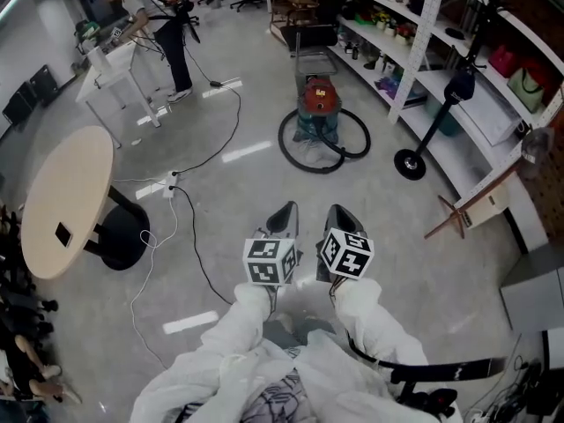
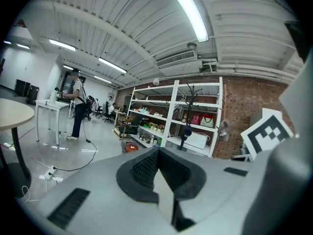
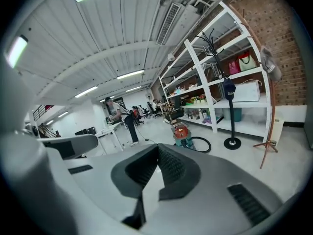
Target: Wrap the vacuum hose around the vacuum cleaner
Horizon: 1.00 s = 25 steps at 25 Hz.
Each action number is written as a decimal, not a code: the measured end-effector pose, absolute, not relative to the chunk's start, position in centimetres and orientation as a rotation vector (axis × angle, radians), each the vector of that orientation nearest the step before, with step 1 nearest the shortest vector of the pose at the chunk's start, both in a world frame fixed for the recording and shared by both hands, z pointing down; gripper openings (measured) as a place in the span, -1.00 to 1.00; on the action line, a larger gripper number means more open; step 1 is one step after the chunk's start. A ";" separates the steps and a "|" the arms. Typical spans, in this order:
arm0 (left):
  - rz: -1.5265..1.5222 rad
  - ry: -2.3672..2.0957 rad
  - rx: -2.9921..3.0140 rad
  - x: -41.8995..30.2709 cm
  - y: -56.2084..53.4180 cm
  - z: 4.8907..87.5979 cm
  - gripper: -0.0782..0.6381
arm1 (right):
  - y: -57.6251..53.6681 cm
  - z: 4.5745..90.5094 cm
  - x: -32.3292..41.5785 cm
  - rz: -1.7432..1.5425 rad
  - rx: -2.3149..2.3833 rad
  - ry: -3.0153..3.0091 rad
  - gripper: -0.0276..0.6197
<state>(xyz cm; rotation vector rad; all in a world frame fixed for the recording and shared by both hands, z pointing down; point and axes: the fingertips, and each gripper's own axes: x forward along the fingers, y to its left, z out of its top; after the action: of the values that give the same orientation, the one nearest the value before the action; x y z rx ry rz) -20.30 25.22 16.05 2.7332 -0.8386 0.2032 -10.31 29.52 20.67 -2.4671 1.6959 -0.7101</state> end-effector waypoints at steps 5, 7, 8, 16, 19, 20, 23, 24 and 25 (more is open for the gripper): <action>0.203 -0.842 2.747 -20.8 25.6 15.4 -0.78 | 29.4 18.9 -10.7 -0.656 -2.482 1.752 -0.87; 0.210 -0.844 2.756 -20.8 25.5 15.4 -0.78 | 29.2 18.2 -10.7 -0.628 -2.486 1.767 -0.87; 0.209 -0.842 2.754 -20.8 25.5 15.3 -0.78 | 29.0 17.9 -10.7 -0.618 -2.493 1.777 -0.87; 0.218 -0.821 2.752 -20.2 24.9 15.1 -0.78 | 28.3 17.9 -10.3 -0.607 -2.527 1.807 -0.87; 0.233 -0.819 2.755 -20.0 24.6 15.0 -0.78 | 28.2 18.0 -9.9 -0.615 -2.534 1.803 -0.87; 0.236 -0.818 2.756 -19.9 24.5 15.0 -0.78 | 28.1 17.9 -9.9 -0.615 -2.534 1.803 -0.87; 0.243 -0.810 2.764 -19.5 24.4 15.1 -0.78 | 27.7 18.0 -9.8 -0.611 -2.537 1.810 -0.87; 0.244 -0.808 2.766 -19.3 24.4 15.1 -0.78 | 27.7 18.0 -9.6 -0.610 -2.539 1.812 -0.87; 0.245 -0.804 2.767 -19.1 24.4 15.1 -0.78 | 27.6 18.1 -9.5 -0.611 -2.541 1.813 -0.87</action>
<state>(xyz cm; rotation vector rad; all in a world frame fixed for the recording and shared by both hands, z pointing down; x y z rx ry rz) -19.06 24.44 15.10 2.7672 -0.8042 0.2451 -9.51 27.58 18.06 -2.5408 1.8135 -0.6106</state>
